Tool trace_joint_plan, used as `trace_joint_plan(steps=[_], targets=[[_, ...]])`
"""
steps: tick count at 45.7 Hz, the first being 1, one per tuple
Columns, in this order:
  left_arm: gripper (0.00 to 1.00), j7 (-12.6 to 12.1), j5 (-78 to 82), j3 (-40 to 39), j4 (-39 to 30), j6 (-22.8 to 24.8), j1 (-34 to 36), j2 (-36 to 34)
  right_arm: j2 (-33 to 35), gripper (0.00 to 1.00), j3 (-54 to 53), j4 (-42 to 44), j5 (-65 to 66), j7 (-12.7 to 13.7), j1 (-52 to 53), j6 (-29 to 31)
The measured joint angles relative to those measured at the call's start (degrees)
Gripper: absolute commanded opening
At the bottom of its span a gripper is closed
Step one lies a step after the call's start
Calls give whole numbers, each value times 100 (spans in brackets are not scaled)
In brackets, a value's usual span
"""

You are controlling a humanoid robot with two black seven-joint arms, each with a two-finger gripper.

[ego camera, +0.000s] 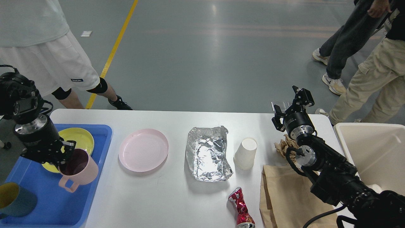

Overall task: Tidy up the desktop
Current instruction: 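Carry the pink mug with the left gripper onto the blue tray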

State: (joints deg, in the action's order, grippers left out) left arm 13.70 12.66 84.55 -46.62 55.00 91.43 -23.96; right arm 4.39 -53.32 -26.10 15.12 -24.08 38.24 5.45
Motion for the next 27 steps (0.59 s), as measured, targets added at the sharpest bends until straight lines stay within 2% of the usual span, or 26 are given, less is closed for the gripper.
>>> trace_joint_plan(steps=[11,21,27], targets=[[0,7,0,161,36,0,-327,-440,0,100,-2,0,0,0,0,0],[0,11,-11,47,545,0,-1018,-436,0,100,-2,0,0,0,0,0],[0,26,-21,-64,665,0,-1155,-411,0,100,-1,0,0,0,0,0]])
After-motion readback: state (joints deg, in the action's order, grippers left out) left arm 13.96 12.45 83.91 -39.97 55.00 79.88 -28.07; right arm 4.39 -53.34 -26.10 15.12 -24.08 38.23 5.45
